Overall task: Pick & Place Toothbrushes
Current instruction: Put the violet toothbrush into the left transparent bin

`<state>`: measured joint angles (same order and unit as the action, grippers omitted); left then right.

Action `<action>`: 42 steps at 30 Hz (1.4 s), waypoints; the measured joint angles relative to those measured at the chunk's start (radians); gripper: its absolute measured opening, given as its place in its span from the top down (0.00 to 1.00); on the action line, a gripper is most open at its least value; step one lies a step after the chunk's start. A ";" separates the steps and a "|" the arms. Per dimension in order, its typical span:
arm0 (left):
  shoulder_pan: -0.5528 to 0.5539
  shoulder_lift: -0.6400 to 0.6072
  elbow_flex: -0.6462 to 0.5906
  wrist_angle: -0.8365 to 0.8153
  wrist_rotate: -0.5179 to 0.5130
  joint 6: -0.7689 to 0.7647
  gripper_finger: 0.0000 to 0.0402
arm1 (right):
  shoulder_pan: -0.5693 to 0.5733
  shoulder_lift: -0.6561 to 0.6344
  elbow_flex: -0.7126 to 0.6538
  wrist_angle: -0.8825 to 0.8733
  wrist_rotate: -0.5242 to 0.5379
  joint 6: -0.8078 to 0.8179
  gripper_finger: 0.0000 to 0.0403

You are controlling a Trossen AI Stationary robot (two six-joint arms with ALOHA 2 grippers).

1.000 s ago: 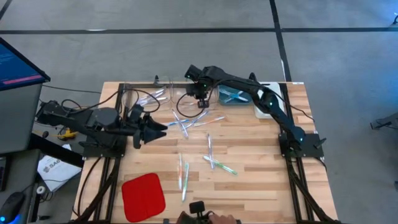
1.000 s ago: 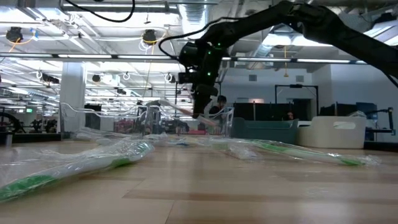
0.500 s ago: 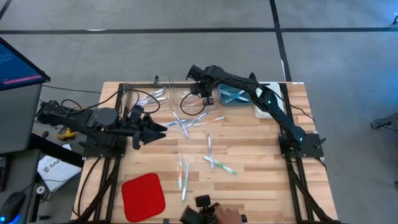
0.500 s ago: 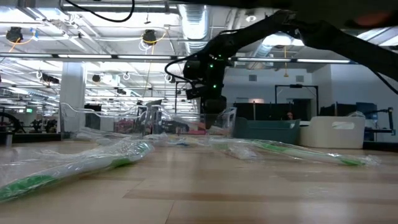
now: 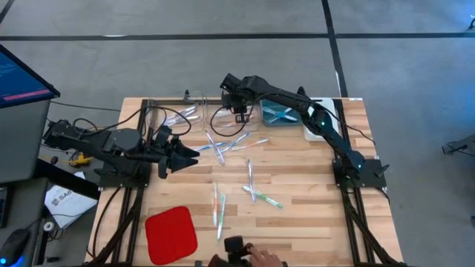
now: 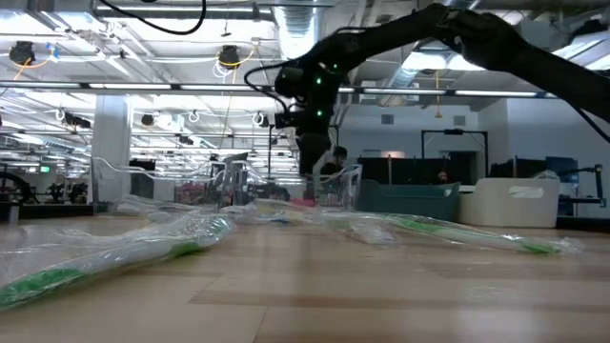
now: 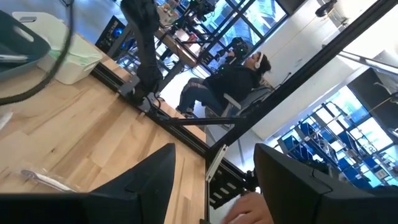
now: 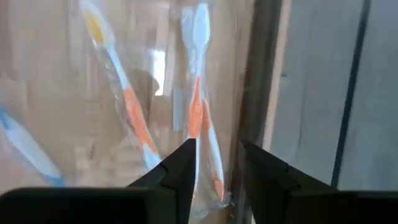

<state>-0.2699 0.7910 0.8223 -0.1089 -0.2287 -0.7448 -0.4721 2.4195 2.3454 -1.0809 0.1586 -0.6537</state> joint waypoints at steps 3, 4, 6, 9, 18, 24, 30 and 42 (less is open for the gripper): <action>0.000 0.000 0.000 0.000 0.000 0.000 0.47 | 0.016 -0.046 0.010 0.032 0.001 0.035 0.65; 0.000 0.000 0.000 0.000 0.000 0.000 0.47 | 0.022 -0.065 0.011 0.030 0.001 0.052 0.63; 0.000 0.000 0.000 0.000 0.000 0.000 0.47 | 0.035 -0.102 0.009 0.053 0.000 0.091 0.60; 0.000 0.000 0.000 0.001 0.000 0.003 0.47 | 0.051 -0.159 0.009 0.061 0.000 0.171 0.57; 0.003 0.004 0.000 -0.001 -0.001 0.006 0.47 | 0.112 -0.284 0.009 0.063 -0.004 0.538 0.54; 0.031 0.061 0.000 -0.062 -0.020 -0.139 0.47 | 0.164 -0.333 0.008 -0.032 -0.064 0.730 0.55; 0.090 0.213 0.000 -0.104 0.024 -0.286 0.47 | 0.233 -0.359 0.008 -0.228 -0.117 0.684 0.54; 0.308 0.491 0.000 -0.099 0.164 -0.519 0.53 | 0.310 -0.516 0.007 -0.296 -0.242 0.538 0.52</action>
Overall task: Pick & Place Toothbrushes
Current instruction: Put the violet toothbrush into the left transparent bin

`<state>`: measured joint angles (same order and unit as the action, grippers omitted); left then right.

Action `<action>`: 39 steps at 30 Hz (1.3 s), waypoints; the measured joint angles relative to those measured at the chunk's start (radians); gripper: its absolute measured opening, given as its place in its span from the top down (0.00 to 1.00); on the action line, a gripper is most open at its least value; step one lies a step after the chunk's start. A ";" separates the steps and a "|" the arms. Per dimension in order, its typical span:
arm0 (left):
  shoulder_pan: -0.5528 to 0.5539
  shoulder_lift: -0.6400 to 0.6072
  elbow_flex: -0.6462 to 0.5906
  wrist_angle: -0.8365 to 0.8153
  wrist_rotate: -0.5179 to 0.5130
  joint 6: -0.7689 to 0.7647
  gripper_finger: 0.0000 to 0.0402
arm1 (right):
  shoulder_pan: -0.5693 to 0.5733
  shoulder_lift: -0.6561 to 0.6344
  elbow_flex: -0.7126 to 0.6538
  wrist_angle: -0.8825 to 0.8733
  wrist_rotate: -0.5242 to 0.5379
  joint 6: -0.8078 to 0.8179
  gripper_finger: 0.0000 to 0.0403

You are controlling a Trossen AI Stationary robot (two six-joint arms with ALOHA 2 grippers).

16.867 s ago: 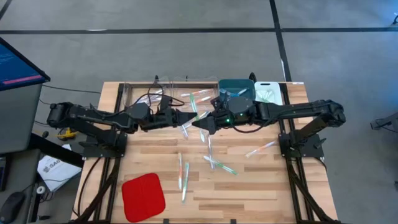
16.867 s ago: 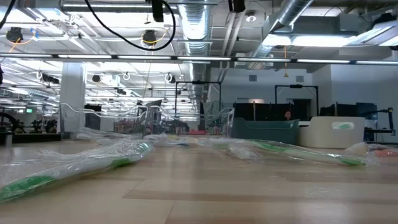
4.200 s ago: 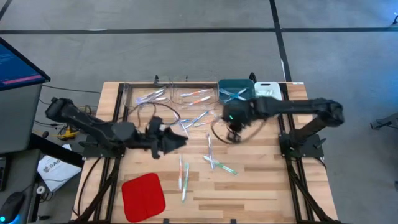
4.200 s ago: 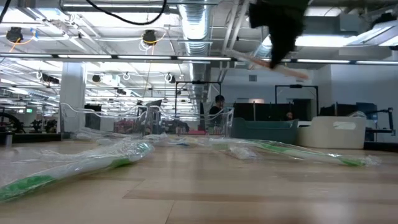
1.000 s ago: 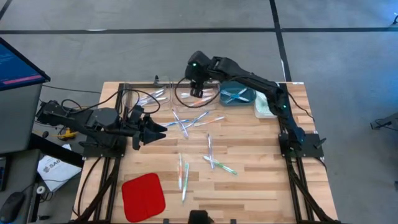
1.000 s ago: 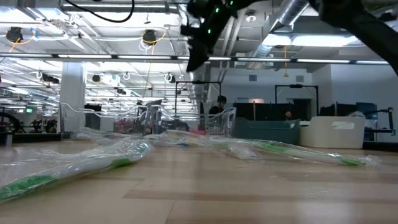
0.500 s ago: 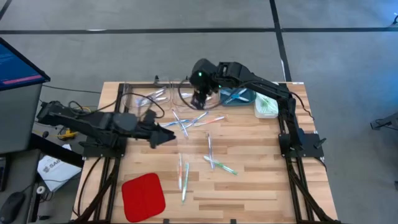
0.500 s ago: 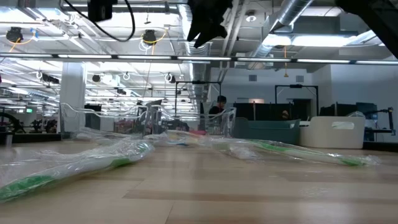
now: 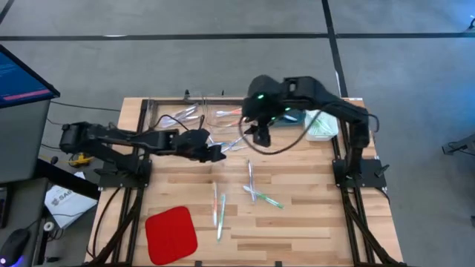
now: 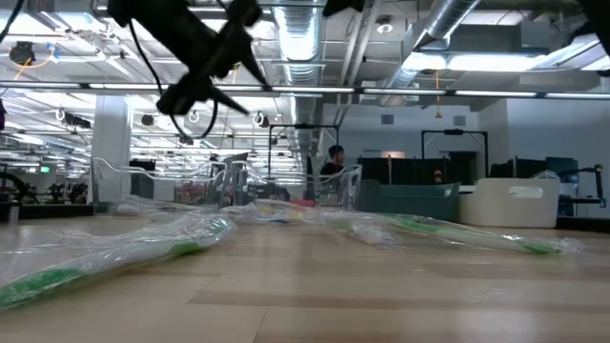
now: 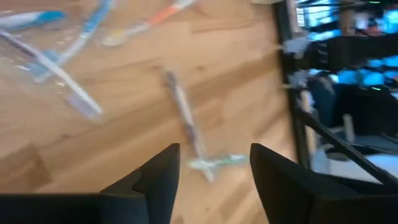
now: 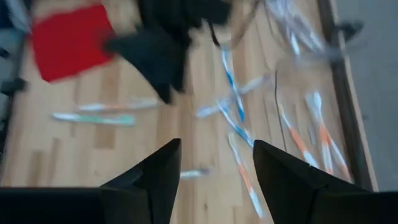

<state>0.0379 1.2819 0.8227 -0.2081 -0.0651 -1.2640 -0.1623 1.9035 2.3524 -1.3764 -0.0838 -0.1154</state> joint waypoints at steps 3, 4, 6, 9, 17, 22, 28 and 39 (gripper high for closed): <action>0.030 0.056 0.014 0.001 0.027 0.004 0.58 | -0.003 -0.069 -0.024 0.042 -0.021 0.001 0.51; 0.040 0.070 0.020 0.000 0.036 0.007 0.60 | -0.004 -0.094 -0.038 0.061 -0.022 0.001 0.51; 0.055 0.097 0.041 -0.002 0.045 0.018 0.63 | -0.012 -0.147 -0.085 0.100 -0.024 0.000 0.51; 0.079 0.128 0.078 -0.007 0.047 0.026 0.67 | -0.027 -0.236 -0.208 0.186 -0.045 0.007 0.50; 0.106 0.207 0.286 -0.337 0.050 0.103 0.78 | -0.085 -0.573 -0.720 0.572 -0.128 0.181 0.49; 0.128 0.300 0.392 -0.590 0.055 0.166 0.82 | -0.088 -0.722 -0.942 0.806 -0.128 0.326 0.49; 0.195 0.386 0.399 -0.577 0.124 0.192 0.81 | -0.041 -0.783 -1.021 0.925 -0.079 0.385 0.49; 0.304 0.450 0.400 -0.561 0.193 0.243 0.63 | 0.035 -0.750 -1.020 0.959 -0.022 0.376 0.52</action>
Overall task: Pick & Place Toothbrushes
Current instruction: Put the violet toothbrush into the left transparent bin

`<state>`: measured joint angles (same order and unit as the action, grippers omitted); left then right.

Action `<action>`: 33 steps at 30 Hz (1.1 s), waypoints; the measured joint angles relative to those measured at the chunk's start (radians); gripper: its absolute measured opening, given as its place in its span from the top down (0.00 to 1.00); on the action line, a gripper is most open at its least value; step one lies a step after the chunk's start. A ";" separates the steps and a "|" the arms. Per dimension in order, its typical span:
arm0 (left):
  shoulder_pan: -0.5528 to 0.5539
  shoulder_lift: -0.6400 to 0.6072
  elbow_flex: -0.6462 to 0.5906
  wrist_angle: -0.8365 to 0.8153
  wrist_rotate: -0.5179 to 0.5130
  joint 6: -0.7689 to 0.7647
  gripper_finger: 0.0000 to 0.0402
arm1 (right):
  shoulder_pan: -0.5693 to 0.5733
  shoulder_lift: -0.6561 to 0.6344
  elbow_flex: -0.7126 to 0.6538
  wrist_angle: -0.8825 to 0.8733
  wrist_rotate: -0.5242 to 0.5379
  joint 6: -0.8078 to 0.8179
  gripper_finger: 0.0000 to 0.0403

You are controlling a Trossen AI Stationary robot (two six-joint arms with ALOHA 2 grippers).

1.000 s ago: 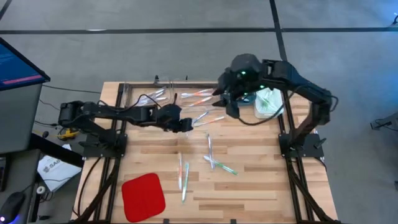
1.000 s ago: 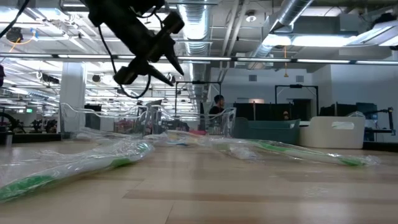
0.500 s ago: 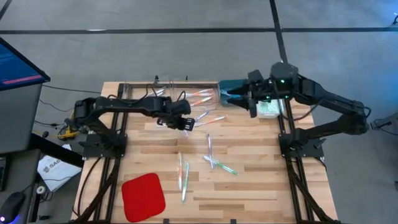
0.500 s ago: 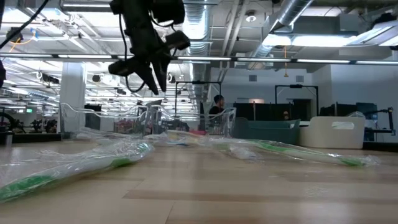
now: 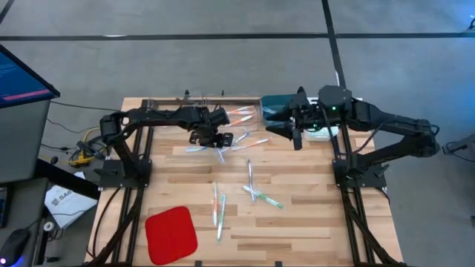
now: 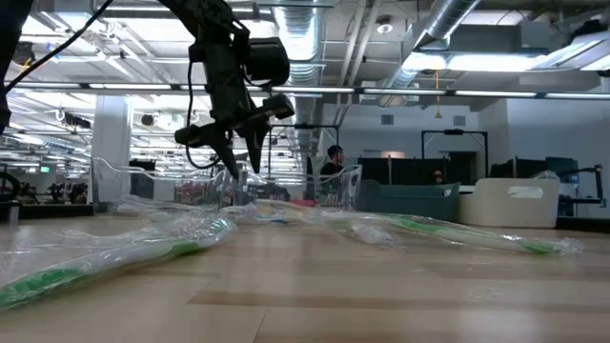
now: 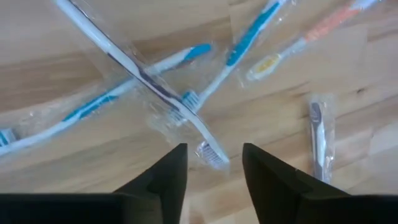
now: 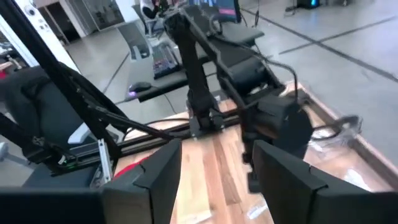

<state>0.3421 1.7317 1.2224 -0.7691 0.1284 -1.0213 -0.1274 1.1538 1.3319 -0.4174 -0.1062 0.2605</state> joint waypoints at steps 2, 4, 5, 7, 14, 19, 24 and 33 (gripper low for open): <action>0.013 0.000 0.000 0.000 -0.007 -0.004 0.59 | 0.012 0.009 -0.001 0.008 0.001 0.003 0.53; 0.020 0.000 0.000 -0.001 -0.008 -0.007 0.57 | 0.030 0.022 0.001 0.020 0.001 0.004 0.54; 0.022 0.000 0.000 -0.001 -0.017 -0.011 0.56 | 0.035 0.027 -0.002 0.011 0.002 0.006 0.54; 0.021 0.000 -0.007 0.000 -0.029 -0.029 0.56 | 0.046 0.032 -0.002 0.020 0.001 0.006 0.55; 0.016 0.000 -0.020 0.011 -0.092 -0.096 0.56 | 0.077 0.046 -0.002 0.041 0.003 0.011 0.56; 0.000 0.000 -0.020 0.024 -0.118 -0.143 0.56 | 0.089 0.045 0.000 0.054 0.003 0.011 0.57; -0.026 0.000 -0.020 0.031 -0.165 -0.164 0.56 | 0.087 0.044 0.000 0.061 0.004 0.029 0.58; -0.056 0.072 -0.021 0.065 -0.151 -0.177 0.56 | 0.088 0.045 0.000 0.061 0.004 0.030 0.58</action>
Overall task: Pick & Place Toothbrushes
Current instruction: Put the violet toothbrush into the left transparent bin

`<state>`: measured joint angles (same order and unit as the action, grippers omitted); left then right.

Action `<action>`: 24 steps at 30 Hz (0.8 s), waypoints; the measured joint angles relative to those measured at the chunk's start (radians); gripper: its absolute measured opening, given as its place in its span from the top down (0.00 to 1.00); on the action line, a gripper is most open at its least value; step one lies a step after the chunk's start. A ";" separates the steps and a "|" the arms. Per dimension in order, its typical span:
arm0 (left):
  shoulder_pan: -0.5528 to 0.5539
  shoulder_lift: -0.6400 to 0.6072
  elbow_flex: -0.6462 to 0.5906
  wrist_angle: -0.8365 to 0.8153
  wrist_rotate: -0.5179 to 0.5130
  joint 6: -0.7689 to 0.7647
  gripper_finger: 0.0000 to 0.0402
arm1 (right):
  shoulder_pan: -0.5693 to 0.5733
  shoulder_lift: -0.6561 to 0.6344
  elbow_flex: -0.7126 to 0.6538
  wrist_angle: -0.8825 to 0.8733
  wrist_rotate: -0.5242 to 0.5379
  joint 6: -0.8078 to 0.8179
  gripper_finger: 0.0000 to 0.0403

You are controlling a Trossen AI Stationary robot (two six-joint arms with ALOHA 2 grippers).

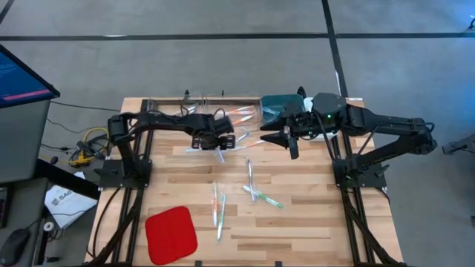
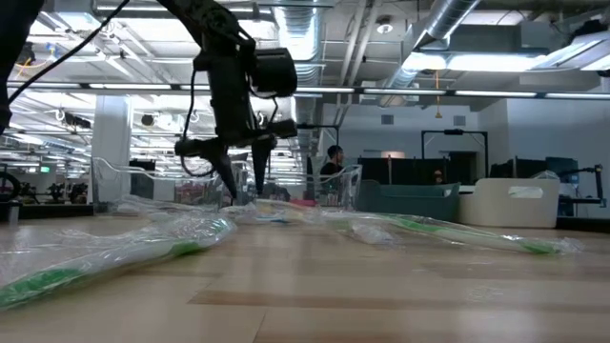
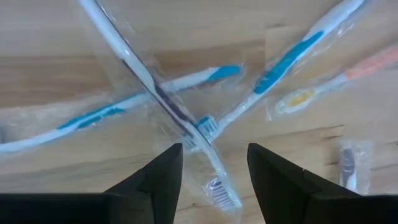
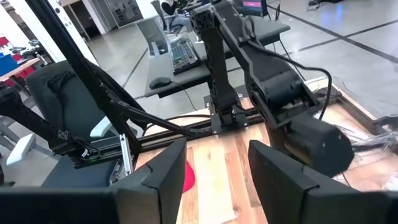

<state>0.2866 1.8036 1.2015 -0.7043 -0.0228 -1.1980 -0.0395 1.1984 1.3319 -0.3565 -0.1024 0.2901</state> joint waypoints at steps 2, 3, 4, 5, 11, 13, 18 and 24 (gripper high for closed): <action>-0.008 0.015 0.000 0.008 0.007 -0.007 0.56 | 0.000 0.000 0.000 -0.001 0.000 0.007 0.58; -0.008 0.020 0.000 0.010 0.009 -0.007 0.56 | 0.000 0.000 0.000 -0.001 0.000 0.010 0.58; -0.008 0.025 0.000 0.010 0.013 -0.007 0.56 | 0.000 0.000 0.000 -0.001 0.000 0.011 0.58; -0.008 0.027 0.000 0.011 0.013 -0.007 0.56 | 0.000 0.000 0.000 -0.001 0.000 0.011 0.58; 0.020 0.027 -0.001 0.011 0.004 0.013 0.56 | 0.000 0.000 0.000 -0.001 0.001 0.018 0.58; 0.031 0.027 -0.011 0.012 0.004 0.014 0.56 | 0.000 0.000 0.000 -0.001 0.001 0.025 0.58; 0.036 0.027 -0.058 0.014 0.020 0.012 0.56 | 0.000 0.000 0.000 0.000 0.001 0.026 0.58; 0.034 0.027 -0.089 0.030 0.029 0.013 0.57 | 0.000 0.000 0.000 0.000 0.001 0.025 0.58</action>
<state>0.3202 1.8305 1.1125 -0.6746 0.0063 -1.1851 -0.0395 1.1984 1.3319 -0.3565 -0.1017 0.3153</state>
